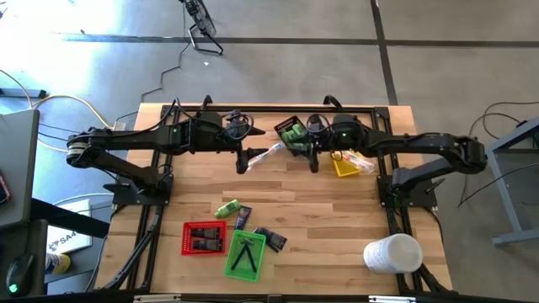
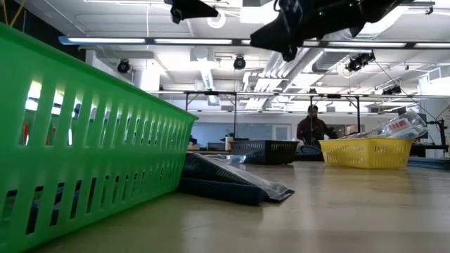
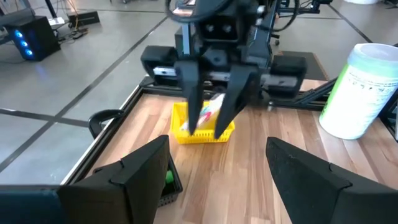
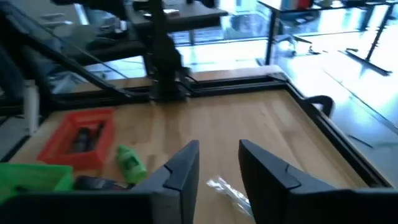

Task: Pick & Place Travel size toiletries
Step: Put the blue toothbrush into the yellow bin

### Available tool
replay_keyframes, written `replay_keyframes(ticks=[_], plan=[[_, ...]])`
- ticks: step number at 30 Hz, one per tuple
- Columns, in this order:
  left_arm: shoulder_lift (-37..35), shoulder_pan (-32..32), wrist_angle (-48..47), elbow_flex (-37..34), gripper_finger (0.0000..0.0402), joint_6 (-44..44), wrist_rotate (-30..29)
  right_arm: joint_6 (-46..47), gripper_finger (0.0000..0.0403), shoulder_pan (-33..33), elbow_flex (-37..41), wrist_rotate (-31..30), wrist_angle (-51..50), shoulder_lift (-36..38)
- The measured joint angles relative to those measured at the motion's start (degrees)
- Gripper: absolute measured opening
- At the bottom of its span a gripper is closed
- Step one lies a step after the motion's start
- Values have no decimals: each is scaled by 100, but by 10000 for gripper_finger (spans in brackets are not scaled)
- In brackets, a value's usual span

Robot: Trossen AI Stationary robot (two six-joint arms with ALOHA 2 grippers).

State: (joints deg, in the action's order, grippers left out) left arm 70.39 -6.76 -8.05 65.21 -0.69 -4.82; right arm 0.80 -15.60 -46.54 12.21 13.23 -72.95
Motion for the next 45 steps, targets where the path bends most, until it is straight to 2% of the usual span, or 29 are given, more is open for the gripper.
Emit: replay_keyframes(ticks=[7, 15, 18, 22, 27, 34, 39, 42, 45], plan=[[0, 0, -187, 0, 264, -2, 0, -110, 76, 24, 0, 412, -58, 145], [0, 0, -872, 0, 264, -33, -243, -111, 73, 22, 0, 446, -131, 145], [16, 2, -1412, 0, 264, -370, -558, -111, 74, 22, 0, 446, -142, 145], [233, 0, -1918, -6, 264, -1043, -1284, -112, 74, 22, 0, 446, -138, 145], [736, -2, -1969, 0, 264, -1414, -1640, -110, 74, 22, 0, 448, -127, 145], [1343, -63, -2406, -9, 264, -1614, -1678, -110, 74, 22, 0, 448, -201, 145], [1586, -275, -2379, -101, 264, -1587, -1611, -110, 74, 22, 0, 450, -247, 145], [1616, -566, -2109, -399, 264, -1539, -1167, -110, 74, 22, 0, 450, -271, 145], [1624, -857, -1356, -836, 264, -1504, -595, -110, 74, 22, 0, 452, -293, 145]])
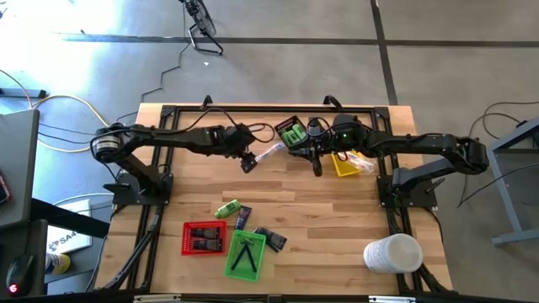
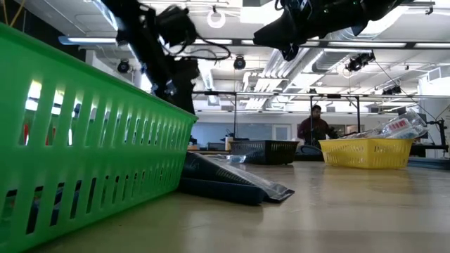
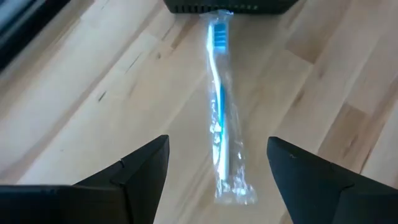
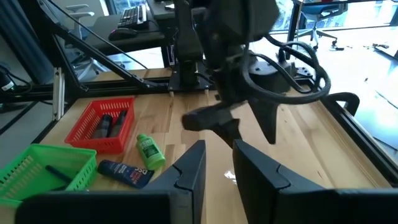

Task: Pick & Place Travel size toiletries
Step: Put the blue toothbrush into the yellow bin

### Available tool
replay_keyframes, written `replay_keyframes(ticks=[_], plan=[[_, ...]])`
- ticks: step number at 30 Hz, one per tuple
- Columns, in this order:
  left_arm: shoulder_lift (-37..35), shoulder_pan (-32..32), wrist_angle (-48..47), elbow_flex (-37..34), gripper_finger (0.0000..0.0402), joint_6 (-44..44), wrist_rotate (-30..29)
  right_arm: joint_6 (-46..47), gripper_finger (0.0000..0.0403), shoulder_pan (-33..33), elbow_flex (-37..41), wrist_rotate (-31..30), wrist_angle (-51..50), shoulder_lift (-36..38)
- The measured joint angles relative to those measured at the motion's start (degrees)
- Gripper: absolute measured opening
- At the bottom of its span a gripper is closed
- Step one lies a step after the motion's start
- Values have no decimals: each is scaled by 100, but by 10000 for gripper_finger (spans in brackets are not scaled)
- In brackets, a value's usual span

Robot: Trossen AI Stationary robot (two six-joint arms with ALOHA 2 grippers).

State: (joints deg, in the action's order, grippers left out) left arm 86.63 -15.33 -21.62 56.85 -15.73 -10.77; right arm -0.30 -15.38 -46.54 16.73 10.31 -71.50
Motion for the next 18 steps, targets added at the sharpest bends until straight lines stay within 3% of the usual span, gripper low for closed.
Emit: replay_keyframes(ticks=[5, 18], plan=[[-6, -241, 747, -480, 264, 265, 324, 0, 74, 0, 0, -2, -17, 0], [130, -117, 1090, -987, 264, 20, 338, -47, 74, 0, 0, -22, -24, 0]])
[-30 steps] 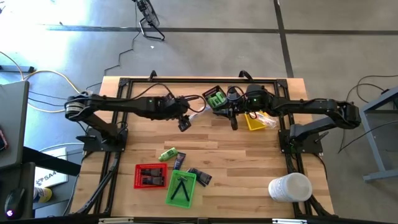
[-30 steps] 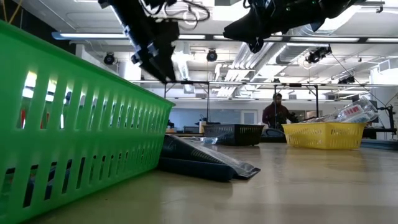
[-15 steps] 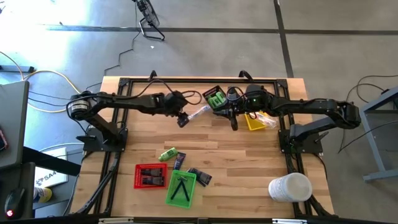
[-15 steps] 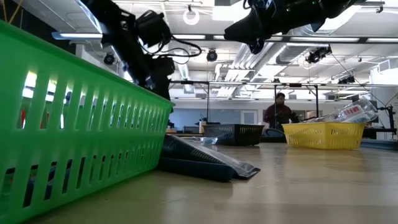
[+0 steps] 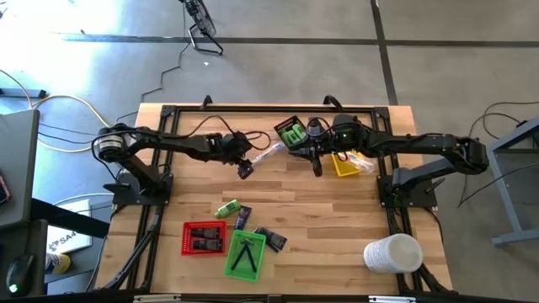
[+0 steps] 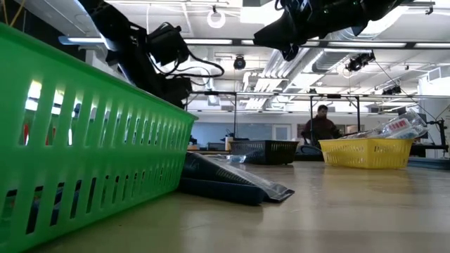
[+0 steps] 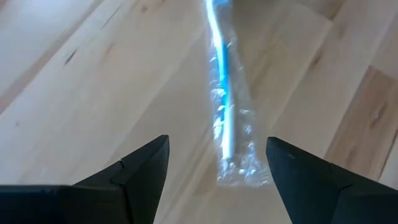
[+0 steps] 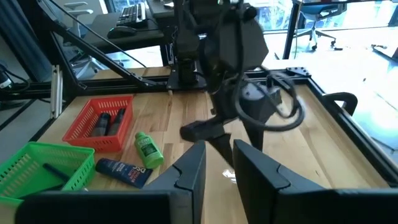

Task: Pick & Place Travel size toiletries
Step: Put the blue toothbrush into the yellow bin

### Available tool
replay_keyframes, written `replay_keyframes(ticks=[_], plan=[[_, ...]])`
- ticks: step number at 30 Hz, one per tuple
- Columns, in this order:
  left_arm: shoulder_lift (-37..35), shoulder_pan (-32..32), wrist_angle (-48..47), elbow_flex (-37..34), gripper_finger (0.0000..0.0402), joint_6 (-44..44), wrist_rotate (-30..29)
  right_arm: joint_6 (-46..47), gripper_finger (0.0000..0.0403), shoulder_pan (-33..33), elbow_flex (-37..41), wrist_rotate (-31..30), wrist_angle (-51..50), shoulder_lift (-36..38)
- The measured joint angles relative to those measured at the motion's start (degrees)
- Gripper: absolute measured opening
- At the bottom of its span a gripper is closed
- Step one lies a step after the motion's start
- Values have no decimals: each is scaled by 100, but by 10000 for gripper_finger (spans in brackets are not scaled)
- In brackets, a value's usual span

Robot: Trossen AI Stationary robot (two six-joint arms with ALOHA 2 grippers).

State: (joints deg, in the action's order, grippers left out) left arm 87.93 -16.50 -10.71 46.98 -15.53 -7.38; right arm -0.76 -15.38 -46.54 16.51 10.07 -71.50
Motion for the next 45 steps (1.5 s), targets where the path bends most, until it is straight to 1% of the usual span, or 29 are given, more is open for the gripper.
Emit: replay_keyframes(ticks=[2, 6, 9, 12, 20, 30, 33, 40, 45], plan=[[139, 121, 263, -13, 264, 21, -70, -59, 74, 0, 0, -2, 2, 0], [379, 311, 530, -29, 264, 67, -395, -60, 74, 0, 0, -2, 42, 0], [506, 315, 505, -26, 264, -4, -552, -60, 74, 0, 0, -2, 45, 0], [623, 304, 504, -30, 264, -40, -584, -60, 74, 0, 0, -2, 46, 0], [983, 311, 850, -26, 264, -98, -515, -60, 74, 0, 0, -2, 48, 0], [1099, 311, 876, -6, 261, -135, -530, -60, 74, 0, 0, -3, 48, 0], [1103, 311, 875, -6, 240, -134, -520, -60, 74, 0, 0, -2, 46, 0], [1111, 318, 880, -6, 158, -132, -484, -60, 74, 0, 0, -2, 46, 0], [1114, 315, 863, -8, 111, -129, -493, -60, 74, 0, 0, -2, 46, 0]])
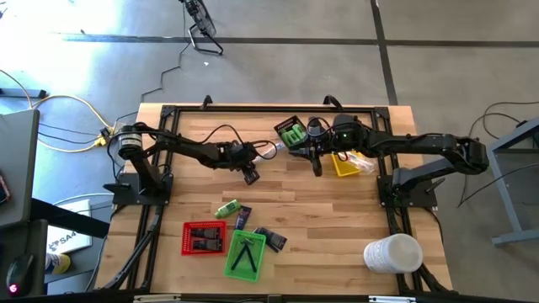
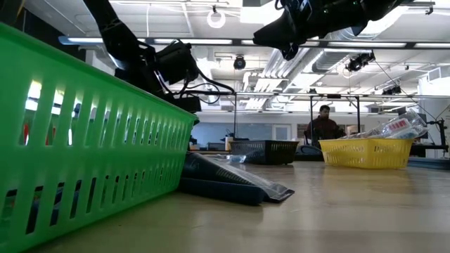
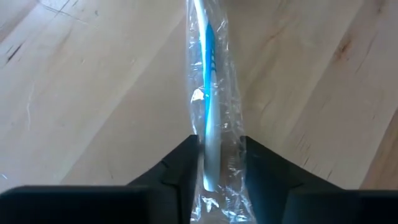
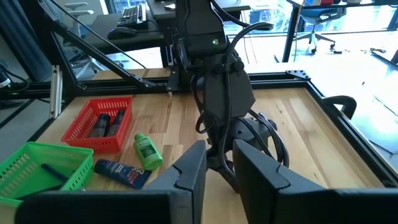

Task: Pick & Place Travel size toiletries
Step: Put the blue toothbrush into the yellow bin

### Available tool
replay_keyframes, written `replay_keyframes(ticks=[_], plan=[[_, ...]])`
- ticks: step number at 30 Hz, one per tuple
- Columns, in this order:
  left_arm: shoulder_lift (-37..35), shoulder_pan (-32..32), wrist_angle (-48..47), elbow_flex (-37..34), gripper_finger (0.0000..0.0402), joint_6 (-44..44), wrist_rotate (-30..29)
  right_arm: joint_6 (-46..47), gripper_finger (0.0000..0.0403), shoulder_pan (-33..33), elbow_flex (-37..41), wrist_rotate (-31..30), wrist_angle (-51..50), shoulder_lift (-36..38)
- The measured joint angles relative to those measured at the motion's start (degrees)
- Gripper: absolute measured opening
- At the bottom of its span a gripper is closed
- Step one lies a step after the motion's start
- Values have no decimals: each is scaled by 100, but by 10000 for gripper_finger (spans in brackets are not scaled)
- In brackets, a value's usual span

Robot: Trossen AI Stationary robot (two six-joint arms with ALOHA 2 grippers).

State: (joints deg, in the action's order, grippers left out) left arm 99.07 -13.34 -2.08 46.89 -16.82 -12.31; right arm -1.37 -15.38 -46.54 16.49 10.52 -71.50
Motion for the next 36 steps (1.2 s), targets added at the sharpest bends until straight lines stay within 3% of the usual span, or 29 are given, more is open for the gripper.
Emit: replay_keyframes(ticks=[13, 21, 30, 36], plan=[[4, -2, -93, -4, 35, 2, -24, 0, 74, 0, 0, 0, 0, 0], [-150, -9, -389, -13, 23, 2, -29, 2, 74, 0, 0, 12, -2, 0], [-1264, -13, -1662, -37, 21, 7, -44, 2, 74, 0, 6, 20, -98, 180], [-2263, -11, -1726, -35, 20, 281, -27, 2, 74, 0, 4, 22, -142, 330]])
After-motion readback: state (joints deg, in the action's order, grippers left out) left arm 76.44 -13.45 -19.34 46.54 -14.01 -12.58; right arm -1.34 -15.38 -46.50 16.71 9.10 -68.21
